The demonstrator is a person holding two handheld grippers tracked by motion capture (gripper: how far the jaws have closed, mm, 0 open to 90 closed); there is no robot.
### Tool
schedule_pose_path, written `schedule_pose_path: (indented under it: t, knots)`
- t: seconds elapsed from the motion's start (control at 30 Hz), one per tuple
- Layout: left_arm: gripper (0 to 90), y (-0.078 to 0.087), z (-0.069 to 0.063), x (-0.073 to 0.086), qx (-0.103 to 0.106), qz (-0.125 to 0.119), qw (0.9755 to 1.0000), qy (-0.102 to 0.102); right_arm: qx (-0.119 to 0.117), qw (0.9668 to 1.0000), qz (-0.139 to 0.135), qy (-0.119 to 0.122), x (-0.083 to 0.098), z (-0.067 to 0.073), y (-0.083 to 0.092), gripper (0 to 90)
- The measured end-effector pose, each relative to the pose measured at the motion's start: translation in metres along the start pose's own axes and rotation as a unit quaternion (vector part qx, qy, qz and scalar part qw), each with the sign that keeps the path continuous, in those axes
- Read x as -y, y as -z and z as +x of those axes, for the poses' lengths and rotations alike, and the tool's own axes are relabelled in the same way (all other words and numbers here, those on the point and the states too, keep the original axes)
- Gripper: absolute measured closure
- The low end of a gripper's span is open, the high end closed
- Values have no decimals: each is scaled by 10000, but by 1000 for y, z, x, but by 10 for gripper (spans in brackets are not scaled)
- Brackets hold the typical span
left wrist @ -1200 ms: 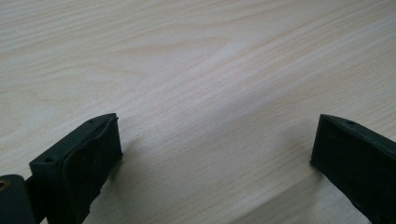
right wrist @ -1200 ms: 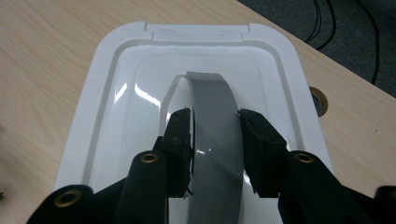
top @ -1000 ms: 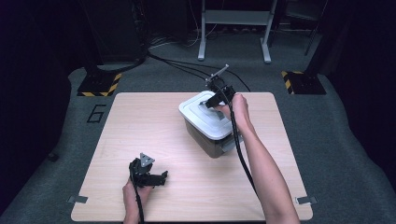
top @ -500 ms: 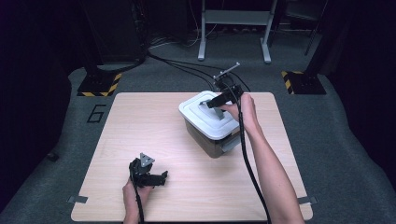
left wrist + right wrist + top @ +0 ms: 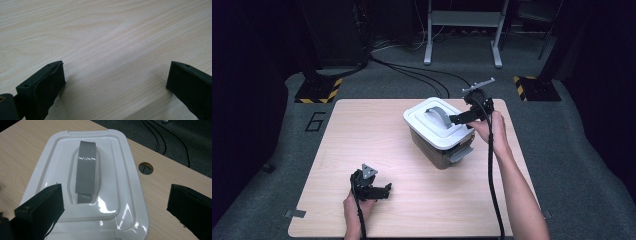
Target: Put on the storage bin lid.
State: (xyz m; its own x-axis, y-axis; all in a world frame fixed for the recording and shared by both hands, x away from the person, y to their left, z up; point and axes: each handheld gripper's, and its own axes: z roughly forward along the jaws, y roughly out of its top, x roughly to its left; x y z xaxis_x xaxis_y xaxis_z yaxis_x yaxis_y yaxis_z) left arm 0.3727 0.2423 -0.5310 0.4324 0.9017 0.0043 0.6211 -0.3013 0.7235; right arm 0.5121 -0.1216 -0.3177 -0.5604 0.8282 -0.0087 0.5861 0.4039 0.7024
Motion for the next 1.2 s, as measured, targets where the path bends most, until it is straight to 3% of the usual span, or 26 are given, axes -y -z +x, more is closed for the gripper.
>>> schedule_pose_path:
  t: [0.33, 0.7, 0.87, 1.2]
  knots:
    - [15, 0, 0, 0, 0, -22, 10000, 11, 155, 9996, -224, -91, 35, -17, 22, 0]
    - [15, 0, 0, 0, 2, -25, 10000, 16, 355, 9985, -301, -300, 75, -34, 35, 0]
    - [15, 0, 0, 0, 4, -18, 10000, 6, 422, 9977, -281, -455, 95, -41, 36, 0]
    - [15, 0, 0, 0, 2, -31, 10000, 6, 507, 9969, -269, -538, 128, -47, 28, 0]
